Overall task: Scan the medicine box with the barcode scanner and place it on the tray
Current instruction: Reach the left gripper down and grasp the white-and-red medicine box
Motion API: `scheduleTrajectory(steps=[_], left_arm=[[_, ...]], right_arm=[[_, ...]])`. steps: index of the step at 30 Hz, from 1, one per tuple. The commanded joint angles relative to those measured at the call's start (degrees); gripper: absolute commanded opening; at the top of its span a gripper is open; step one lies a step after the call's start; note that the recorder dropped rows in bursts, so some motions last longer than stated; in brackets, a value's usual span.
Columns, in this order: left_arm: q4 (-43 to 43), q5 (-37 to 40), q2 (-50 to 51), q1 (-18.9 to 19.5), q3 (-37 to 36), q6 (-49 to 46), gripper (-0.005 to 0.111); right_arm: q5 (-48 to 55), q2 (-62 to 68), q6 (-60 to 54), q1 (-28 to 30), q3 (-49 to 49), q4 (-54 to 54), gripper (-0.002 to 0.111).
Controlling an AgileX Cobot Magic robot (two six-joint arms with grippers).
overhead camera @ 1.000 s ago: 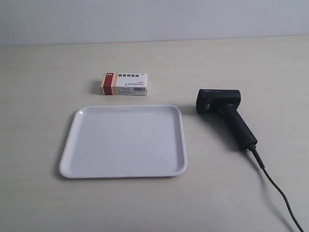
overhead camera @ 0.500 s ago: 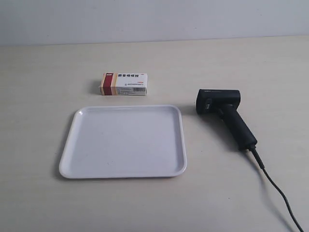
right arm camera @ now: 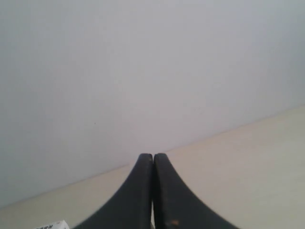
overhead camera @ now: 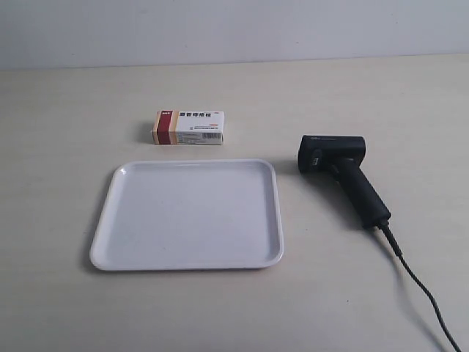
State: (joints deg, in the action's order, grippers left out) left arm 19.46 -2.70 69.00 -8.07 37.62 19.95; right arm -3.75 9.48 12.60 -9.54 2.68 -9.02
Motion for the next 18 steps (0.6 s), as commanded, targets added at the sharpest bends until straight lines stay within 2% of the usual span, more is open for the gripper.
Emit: scheduleTrajectory(steps=[1,3,5,6,9,12,14,16,18], left_arm=[[4.9,16.2,18.2,-8.0,14.4,-4.1,0.000],[-1.6,29.1,25.3,-11.0,23.4,-15.4,0.000],[-14.9,38.2,30.9,-11.9,31.2,-35.6,0.000],[-23.2,41.7,33.7,-11.9,35.3,-46.5,0.000],[-41.0,44.9,39.9,-10.7,44.0,-64.9,0.000],[-48.4,43.1,44.0,-10.4,48.8,-75.4,0.000],[-49.3,42.1,46.2,-10.7,50.7,-76.8,0.004],[-49.3,41.0,47.9,-10.8,51.7,-76.9,0.017],[-49.5,38.9,49.9,-10.8,52.4,-76.9,0.041]], right_arm=[[-2.2,6.2,-0.8,0.3,0.6,0.2,0.000],[-3.1,9.0,-0.8,0.3,0.6,0.2,0.000],[-4.2,11.4,-0.9,0.3,0.6,0.2,0.000],[-4.8,12.5,-0.9,0.3,0.6,0.2,0.000],[-5.6,15.0,-0.9,0.3,0.6,0.2,0.000],[-5.6,16.8,-1.0,0.3,0.6,0.2,0.000],[-5.9,17.5,-1.0,0.3,0.6,0.2,0.000],[-6.2,17.5,-1.0,0.3,0.6,0.2,0.000],[-6.3,17.5,-1.1,0.3,0.6,0.2,0.000]])
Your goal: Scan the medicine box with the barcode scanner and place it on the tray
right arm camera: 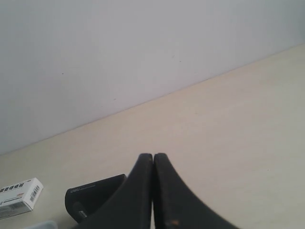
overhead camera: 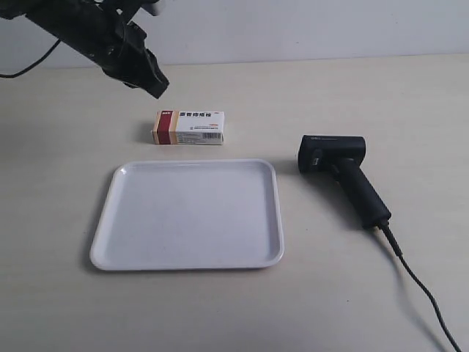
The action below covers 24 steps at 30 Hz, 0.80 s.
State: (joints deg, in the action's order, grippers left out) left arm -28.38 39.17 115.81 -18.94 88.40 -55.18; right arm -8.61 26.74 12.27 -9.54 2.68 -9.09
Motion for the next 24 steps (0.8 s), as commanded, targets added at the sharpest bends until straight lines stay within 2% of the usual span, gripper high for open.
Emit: scheduleTrajectory(steps=[1,4,6,8,13,15,17,19,21,22,24], left_arm=[[-1.2,-4.0,3.8,0.0,1.8,-1.8,0.052],[-1.7,-5.1,6.4,0.0,2.5,-7.0,0.087],[-3.3,-3.6,8.2,0.0,3.4,-13.0,0.101],[-4.0,-0.7,11.2,0.0,6.1,-16.3,0.104],[-3.9,5.0,18.8,0.2,15.5,-19.4,0.098],[-3.9,7.0,21.8,0.3,18.9,-19.4,0.093],[-3.8,8.5,24.6,0.3,21.4,-19.4,0.082],[-3.8,8.9,26.1,0.3,22.7,-19.4,0.063],[-3.6,7.8,26.7,0.3,22.8,-19.4,0.038],[-3.6,7.7,26.7,0.3,22.8,-19.4,0.019],[-3.6,7.9,26.0,0.3,22.8,-19.4,-0.001]], right_arm=[[-1.4,0.3,-0.7,0.3,0.6,0.2,0.000],[-1.4,0.3,-0.7,0.3,0.6,0.2,0.000],[-1.4,0.3,-0.7,0.3,0.6,0.2,0.000],[-1.4,0.3,-1.1,0.3,0.6,0.2,0.000],[-1.6,0.3,-1.8,0.3,0.6,0.2,0.000],[-1.6,0.3,-2.1,0.3,0.6,0.2,0.000],[-1.6,0.3,-2.2,0.3,0.6,0.2,0.000],[-1.6,0.3,-2.2,0.3,0.6,0.2,0.000],[-1.8,0.3,-2.2,0.3,0.6,0.2,0.000],[-1.8,0.3,-2.2,0.3,0.6,0.2,0.000],[-2.7,0.3,-2.2,0.3,0.6,0.2,0.000]])
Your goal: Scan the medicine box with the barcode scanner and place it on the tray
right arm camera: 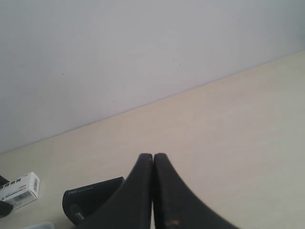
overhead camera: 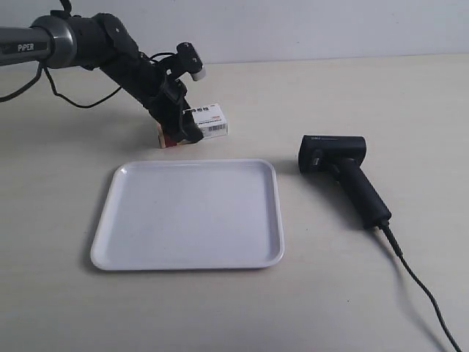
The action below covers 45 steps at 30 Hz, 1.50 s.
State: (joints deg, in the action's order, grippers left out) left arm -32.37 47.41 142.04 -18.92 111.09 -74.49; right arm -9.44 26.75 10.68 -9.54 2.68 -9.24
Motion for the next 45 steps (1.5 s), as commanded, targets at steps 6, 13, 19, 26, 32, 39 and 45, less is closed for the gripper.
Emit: scheduleTrajectory(steps=[6,13,19,26,32,39,45], left_arm=[[0.0,9.4,-8.2,-0.4,0.2,0.2,0.000],[-1.1,19.8,-22.3,-2.9,-5.4,0.4,0.000],[-1.3,0.9,-32.5,-6.5,-26.2,-3.5,0.000],[-6.8,-7.5,-40.7,-8.0,-43.5,-11.4,0.000],[-10.3,-7.8,-41.2,-8.0,-46.5,-15.3,0.000],[-10.5,-8.5,-41.2,-8.0,-46.6,-15.2,0.000],[-10.8,-8.8,-41.2,-8.0,-46.6,-15.5,0.000]], right_arm=[[-6.1,3.4,-0.2,0.3,0.6,3.2,0.000],[-6.0,19.6,18.6,0.3,8.2,25.3,0.000],[-14.7,38.3,34.9,0.3,13.7,44.1,0.012],[-17.2,53.7,43.6,-1.2,21.2,61.6,0.059],[-6.4,61.1,50.9,-4.5,30.1,74.9,0.071],[-9.9,66.6,56.9,-5.4,33.1,77.8,0.070],[3.0,71.0,58.3,-8.0,35.4,76.0,0.070]])
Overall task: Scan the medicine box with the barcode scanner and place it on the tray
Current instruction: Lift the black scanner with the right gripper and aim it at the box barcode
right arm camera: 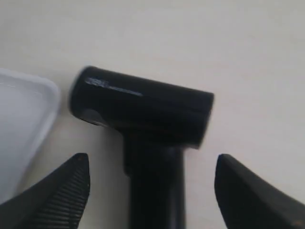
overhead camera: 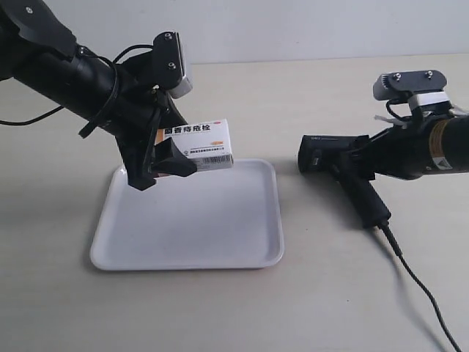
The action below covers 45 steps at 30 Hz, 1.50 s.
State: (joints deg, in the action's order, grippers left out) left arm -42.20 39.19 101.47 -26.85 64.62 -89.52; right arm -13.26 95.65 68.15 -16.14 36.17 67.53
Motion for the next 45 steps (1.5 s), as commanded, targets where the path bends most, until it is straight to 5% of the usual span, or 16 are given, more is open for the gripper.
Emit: scheduleTrajectory(steps=[1,4,8,13,18,23,30,40,45], left_arm=[[-1.3,-0.8,-0.7,-0.1,-0.1,-0.4,0.000],[-1.8,-1.2,-0.7,-0.1,-0.1,-0.6,0.000],[-1.8,-1.0,-0.7,-0.1,-0.1,-0.8,0.000],[-2.1,-1.6,-0.7,-0.1,-0.1,-1.3,0.000],[-2.2,-1.6,-0.7,-0.1,-0.1,-1.5,0.000],[-2.4,-0.6,-0.7,-0.1,-0.4,-1.7,0.000],[-2.4,-0.9,0.9,-0.1,-0.6,-3.2,0.000],[-2.1,6.1,1.9,-0.1,-0.7,-4.5,0.000],[-2.1,3.3,4.3,-0.1,-1.5,-6.4,0.000]], right_arm=[[4.4,2.5,0.9,-1.9,2.1,-0.7,0.070],[0.7,3.6,0.3,-3.6,3.4,-0.7,0.071],[15.8,5.6,0.4,-4.8,5.8,-2.8,0.071],[4.2,8.1,0.4,-4.8,5.9,-3.1,0.071],[10.4,10.8,0.4,-4.8,7.6,-3.1,0.071],[6.2,14.9,-0.7,-4.8,9.3,-2.9,0.069],[15.1,5.9,-1.8,-5.3,7.9,-2.9,0.000],[26.5,-4.8,-5.1,-17.1,-0.8,-2.6,0.000],[29.2,-8.1,-5.8,-17.9,-0.8,-4.4,0.000]])
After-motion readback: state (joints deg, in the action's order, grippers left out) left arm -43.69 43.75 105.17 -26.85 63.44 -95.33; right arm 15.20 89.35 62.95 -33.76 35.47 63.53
